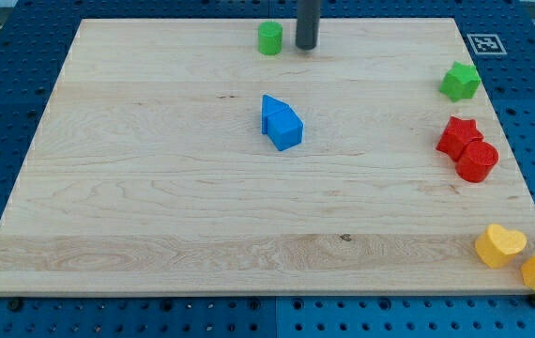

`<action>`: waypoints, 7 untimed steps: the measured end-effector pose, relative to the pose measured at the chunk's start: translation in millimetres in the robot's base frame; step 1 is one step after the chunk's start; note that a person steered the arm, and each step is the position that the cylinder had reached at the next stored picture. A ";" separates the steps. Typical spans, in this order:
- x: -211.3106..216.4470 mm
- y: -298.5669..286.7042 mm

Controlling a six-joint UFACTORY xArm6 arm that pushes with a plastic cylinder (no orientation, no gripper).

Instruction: Place your arm below the green star

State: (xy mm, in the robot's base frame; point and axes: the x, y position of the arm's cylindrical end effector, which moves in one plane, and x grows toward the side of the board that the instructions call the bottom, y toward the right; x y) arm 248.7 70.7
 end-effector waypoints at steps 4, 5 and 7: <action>59.7 59.9; 97.2 69.1; 134.2 147.7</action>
State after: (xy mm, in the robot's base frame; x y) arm 382.9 218.4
